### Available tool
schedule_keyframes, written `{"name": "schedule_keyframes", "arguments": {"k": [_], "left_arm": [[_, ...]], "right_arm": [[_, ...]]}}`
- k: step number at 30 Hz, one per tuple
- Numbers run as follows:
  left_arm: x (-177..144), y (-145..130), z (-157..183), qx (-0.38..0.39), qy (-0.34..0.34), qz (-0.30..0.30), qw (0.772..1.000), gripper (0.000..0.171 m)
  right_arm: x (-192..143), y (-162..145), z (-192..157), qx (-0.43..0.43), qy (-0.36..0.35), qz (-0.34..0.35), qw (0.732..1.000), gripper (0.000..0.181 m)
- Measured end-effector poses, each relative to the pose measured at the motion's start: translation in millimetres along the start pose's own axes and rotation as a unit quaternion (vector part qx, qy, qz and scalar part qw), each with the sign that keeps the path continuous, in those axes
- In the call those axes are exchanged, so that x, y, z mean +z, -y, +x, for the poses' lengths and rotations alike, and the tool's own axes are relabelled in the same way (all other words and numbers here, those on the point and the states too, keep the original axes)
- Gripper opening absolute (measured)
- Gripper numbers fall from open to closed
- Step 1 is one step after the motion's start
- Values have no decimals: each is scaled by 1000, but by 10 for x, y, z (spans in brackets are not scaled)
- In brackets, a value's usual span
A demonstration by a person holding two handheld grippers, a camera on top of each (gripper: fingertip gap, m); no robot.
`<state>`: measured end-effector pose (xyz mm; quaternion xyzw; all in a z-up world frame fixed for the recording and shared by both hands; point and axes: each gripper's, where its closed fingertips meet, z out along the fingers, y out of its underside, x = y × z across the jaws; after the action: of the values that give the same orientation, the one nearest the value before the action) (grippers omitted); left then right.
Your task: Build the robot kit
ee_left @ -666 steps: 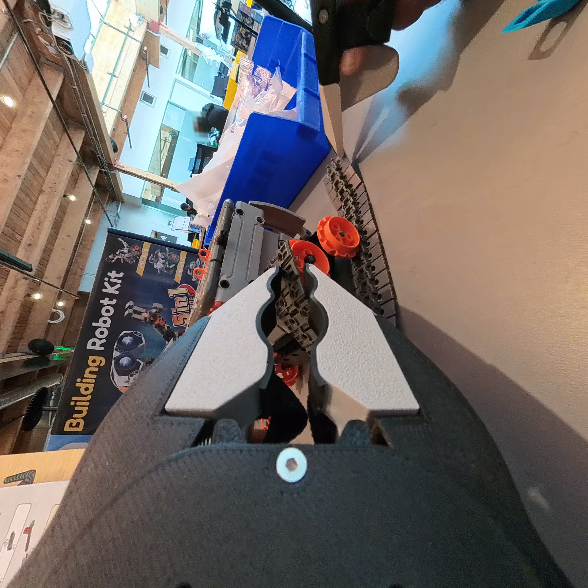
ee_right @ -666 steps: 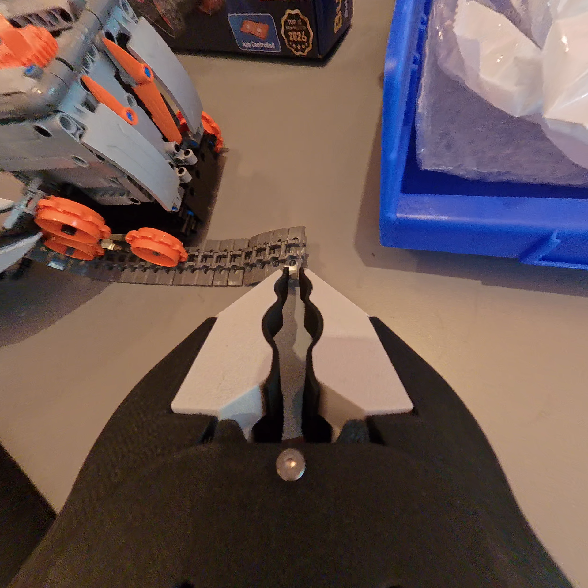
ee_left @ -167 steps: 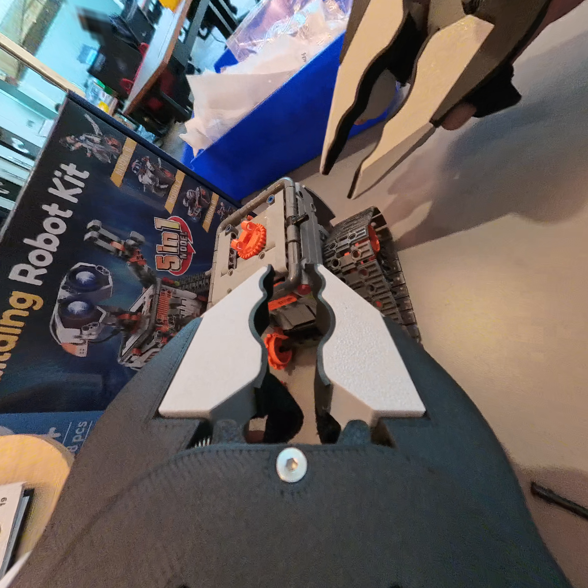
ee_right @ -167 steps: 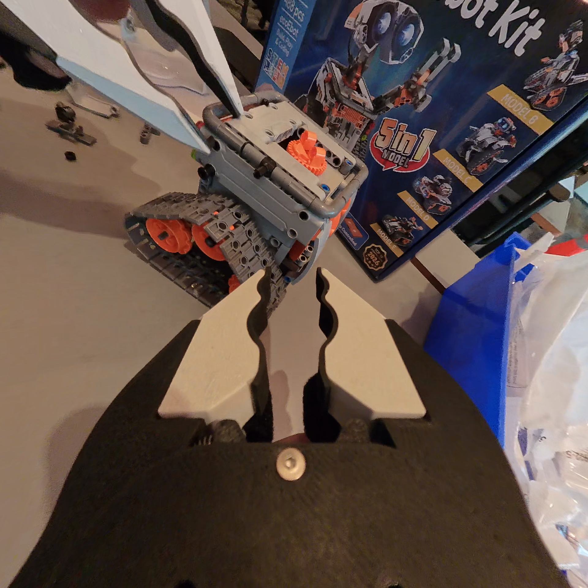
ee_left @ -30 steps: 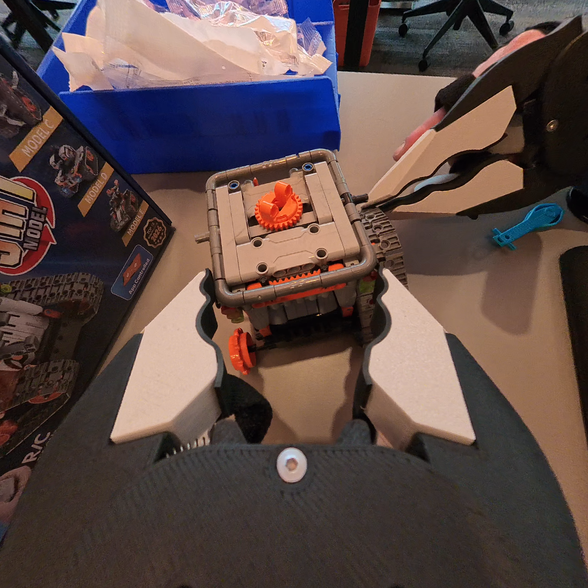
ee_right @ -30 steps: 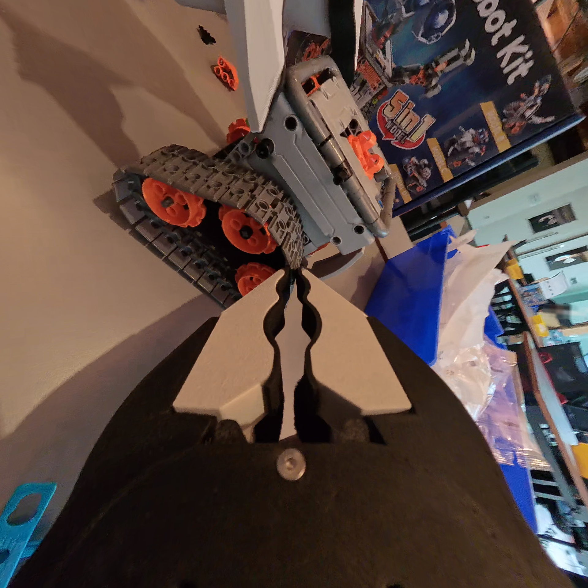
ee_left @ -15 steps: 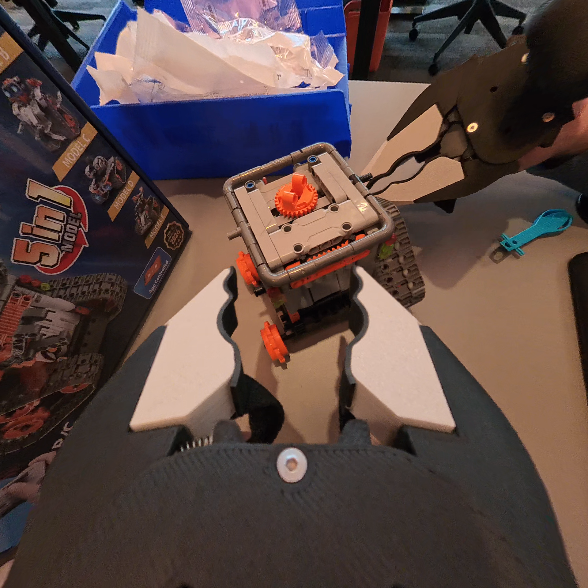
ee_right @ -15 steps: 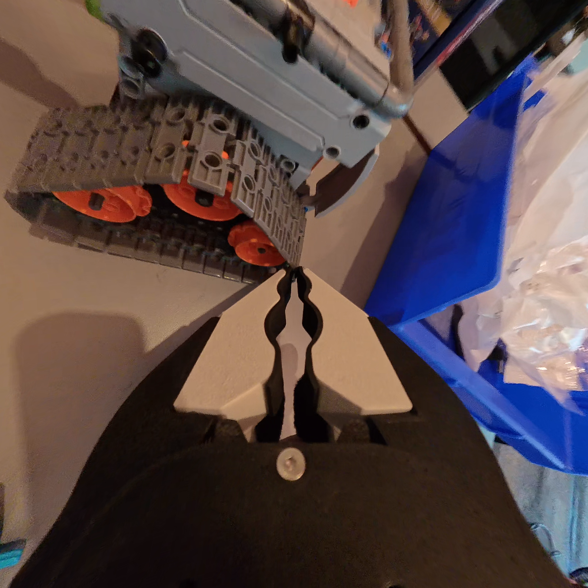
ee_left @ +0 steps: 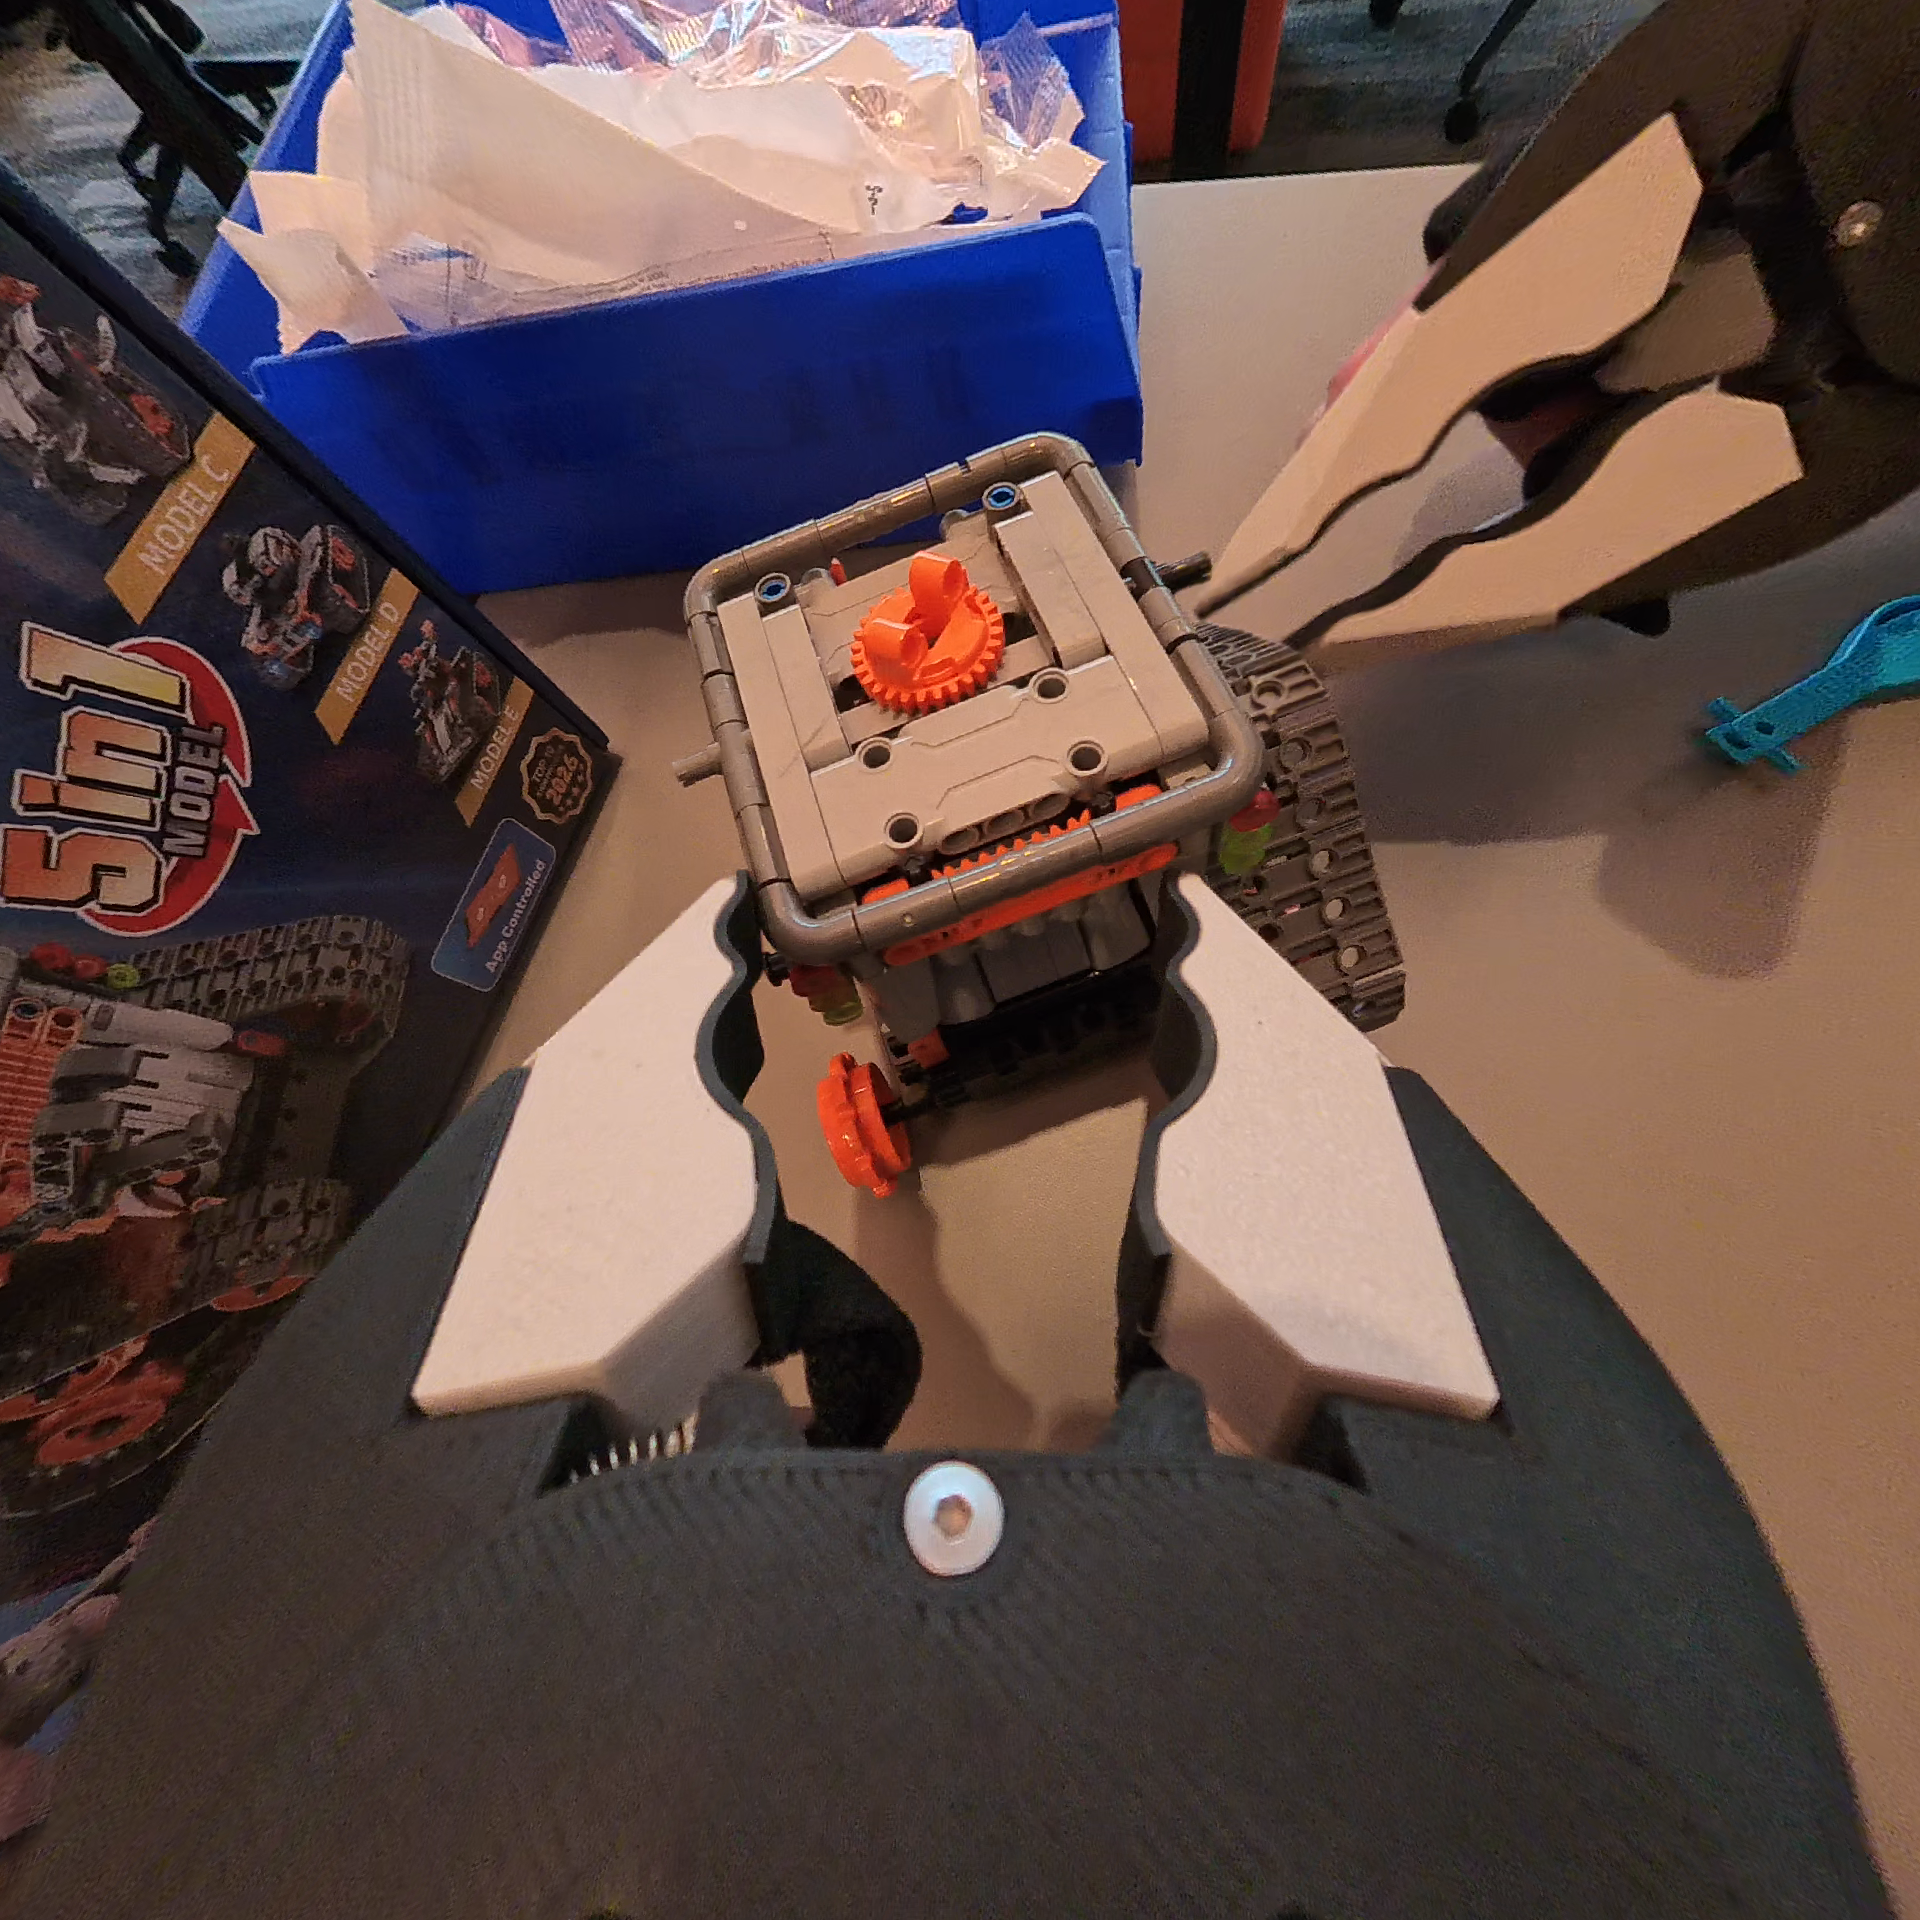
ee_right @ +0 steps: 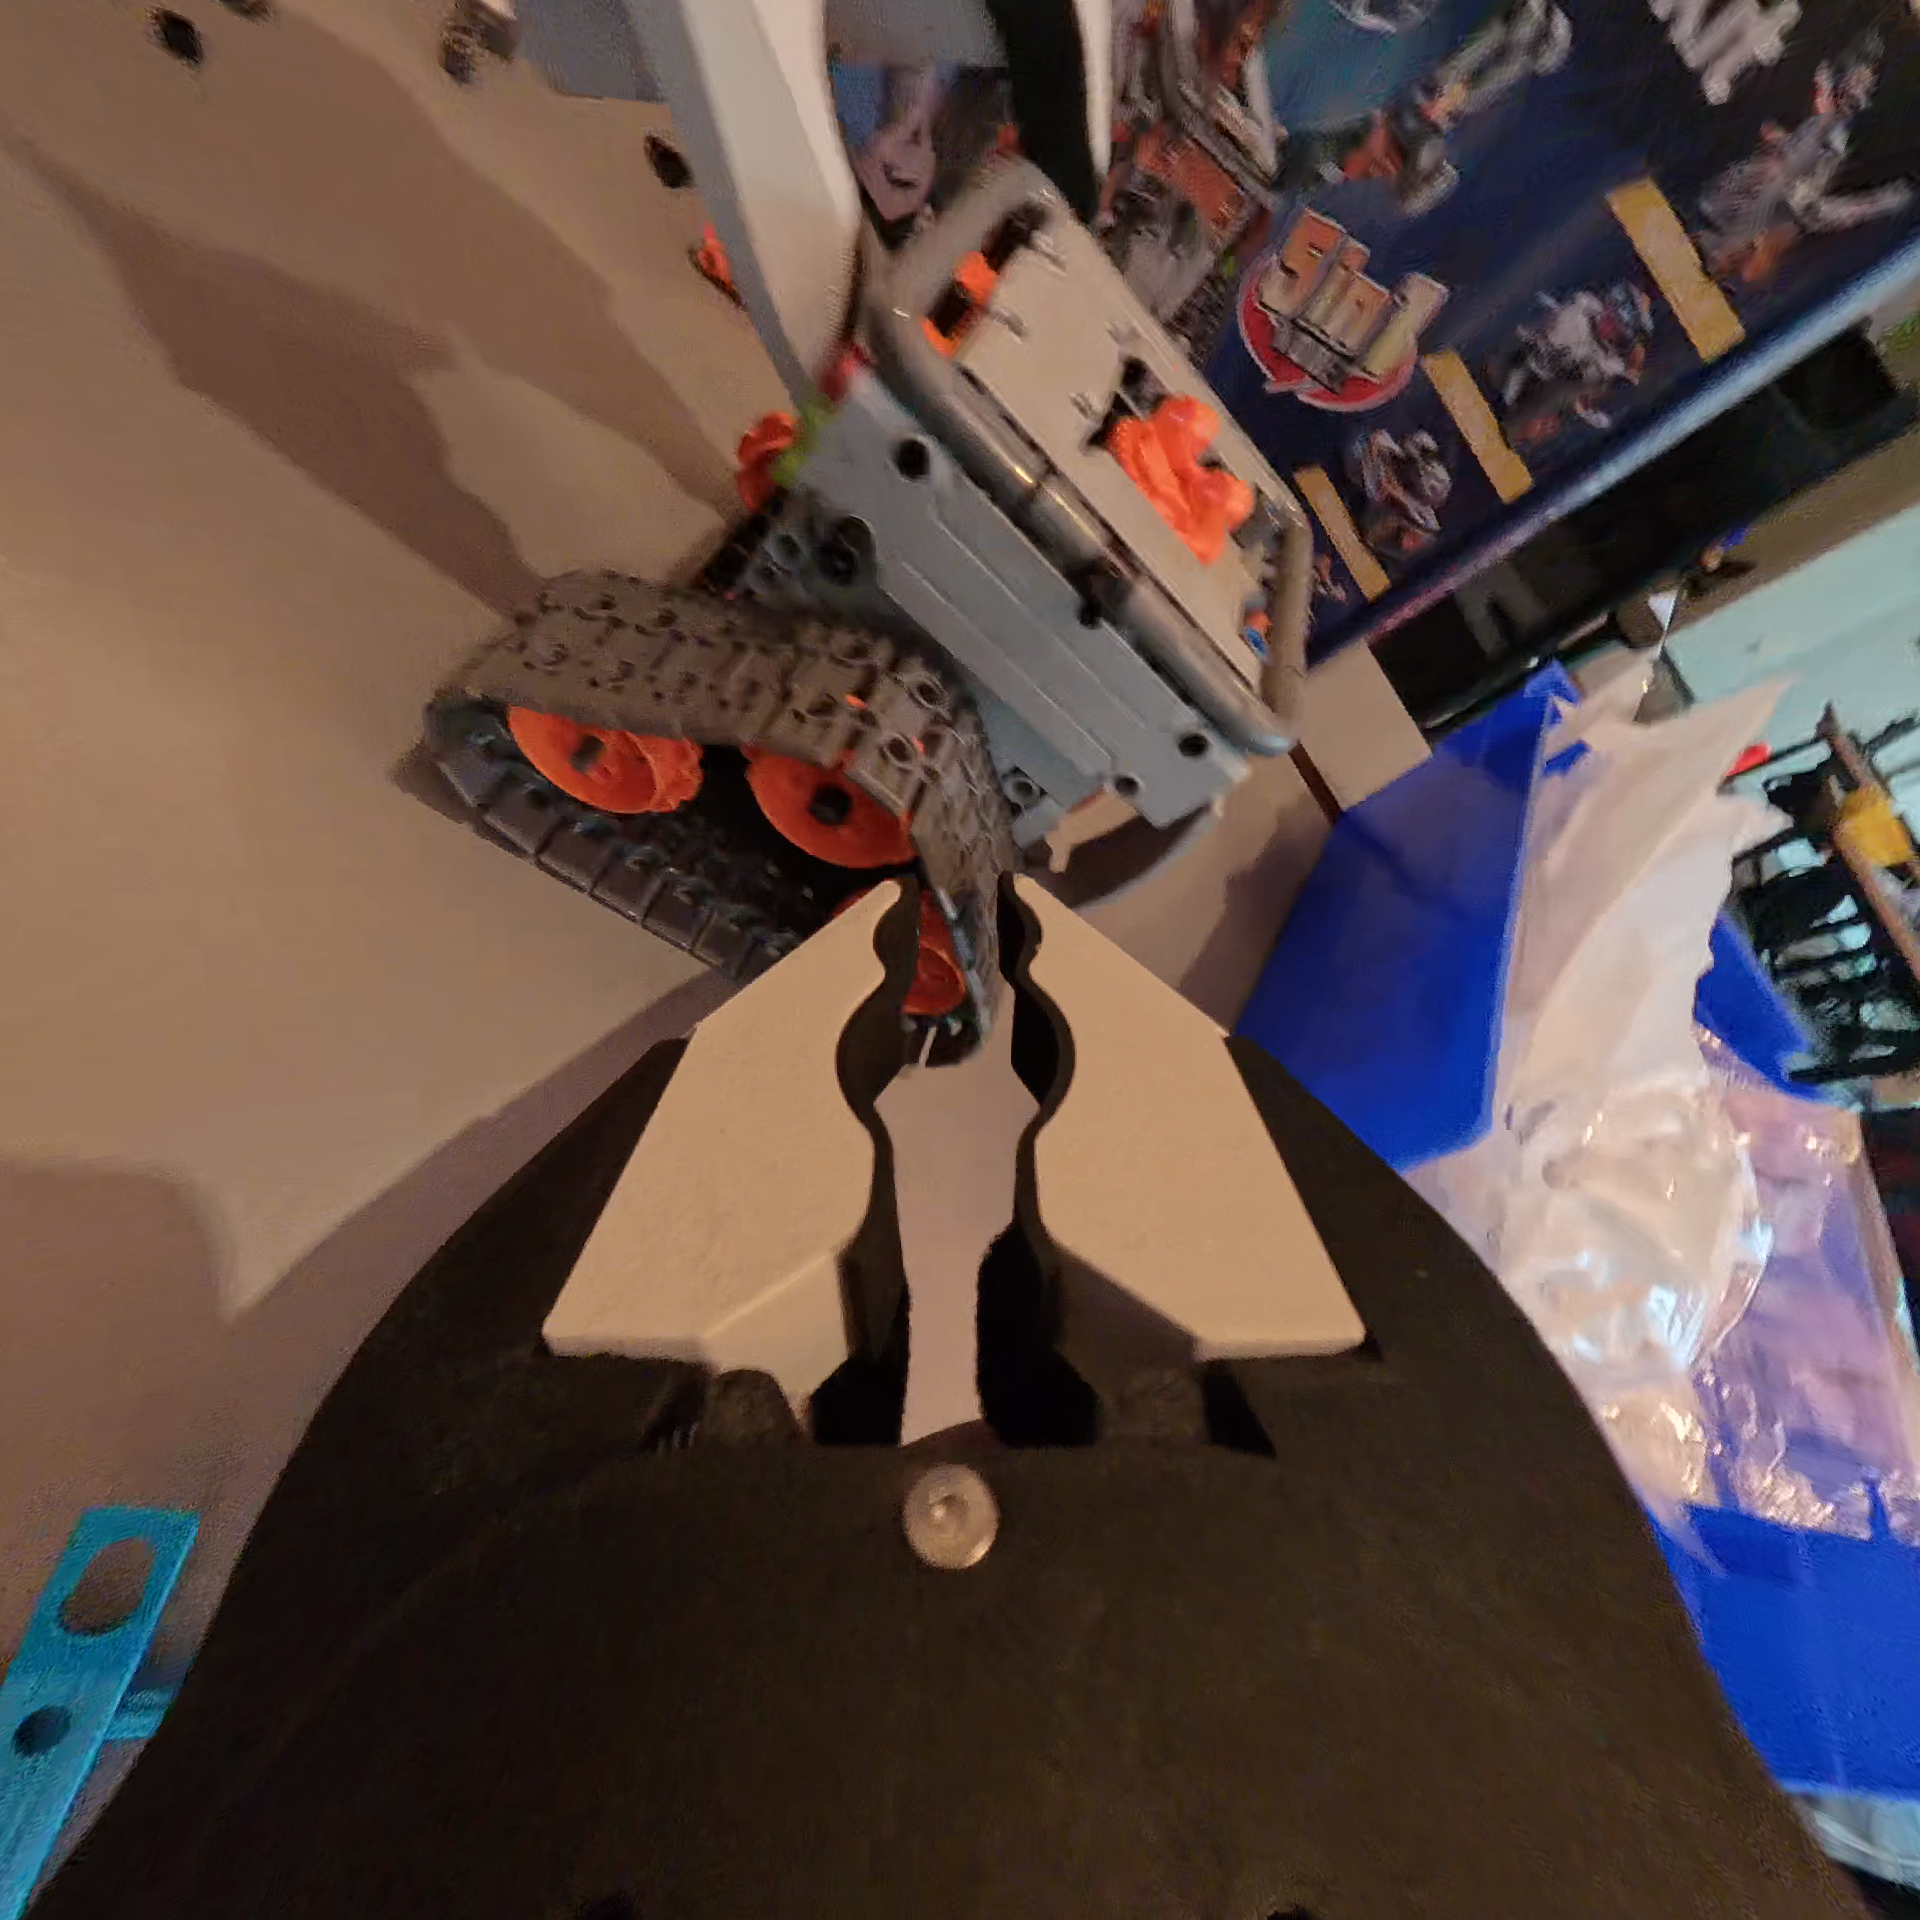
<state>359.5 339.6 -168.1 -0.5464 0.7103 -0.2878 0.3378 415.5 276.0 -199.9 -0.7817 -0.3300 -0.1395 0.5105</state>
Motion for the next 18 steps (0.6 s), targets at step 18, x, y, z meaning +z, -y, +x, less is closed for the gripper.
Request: {"name": "schedule_keyframes", "arguments": {"k": [18], "left_arm": [[21,29,31,3,-4,-2,1000,62]], "right_arm": [[231,-520,278,148,2,-98,984,0]]}}
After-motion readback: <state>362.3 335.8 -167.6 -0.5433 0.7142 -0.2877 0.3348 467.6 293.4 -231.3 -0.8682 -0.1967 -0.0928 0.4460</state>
